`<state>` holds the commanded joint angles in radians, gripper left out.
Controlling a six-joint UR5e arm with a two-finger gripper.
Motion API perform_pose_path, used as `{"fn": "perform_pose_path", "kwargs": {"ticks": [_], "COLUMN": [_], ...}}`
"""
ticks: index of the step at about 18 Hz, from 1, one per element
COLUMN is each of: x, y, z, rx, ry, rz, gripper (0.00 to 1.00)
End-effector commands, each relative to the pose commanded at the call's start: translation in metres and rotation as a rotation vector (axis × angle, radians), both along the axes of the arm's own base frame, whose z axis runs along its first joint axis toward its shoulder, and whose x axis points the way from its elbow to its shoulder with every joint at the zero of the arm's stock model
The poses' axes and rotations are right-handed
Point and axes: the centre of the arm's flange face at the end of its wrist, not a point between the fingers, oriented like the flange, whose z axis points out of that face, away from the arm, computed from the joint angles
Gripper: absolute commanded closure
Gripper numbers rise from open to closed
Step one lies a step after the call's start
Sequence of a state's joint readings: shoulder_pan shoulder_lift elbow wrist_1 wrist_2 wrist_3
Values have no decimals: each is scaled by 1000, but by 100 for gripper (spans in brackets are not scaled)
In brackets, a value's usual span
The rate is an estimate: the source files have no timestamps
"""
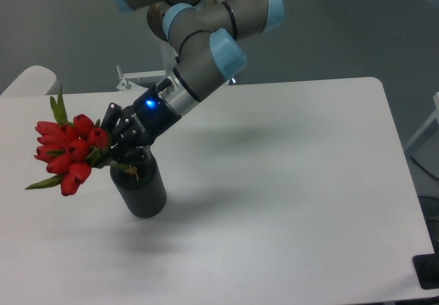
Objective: Insert the flowers into the vase
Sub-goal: 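Lower the tulip stems down into the grey vase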
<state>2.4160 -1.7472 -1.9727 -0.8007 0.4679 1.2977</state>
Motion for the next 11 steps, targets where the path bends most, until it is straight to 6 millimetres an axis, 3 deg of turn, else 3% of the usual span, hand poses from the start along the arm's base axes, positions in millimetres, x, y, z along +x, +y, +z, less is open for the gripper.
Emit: {"fn": "perform_pose_path", "kwargs": {"ticks": [8,11], "x": [-11,-15], "y": [-9,-12], "z": [-6,-10], "rx": [-8,-15], "ry": [-6,-10], "rz": [26,36], "gripper": [79,62]}}
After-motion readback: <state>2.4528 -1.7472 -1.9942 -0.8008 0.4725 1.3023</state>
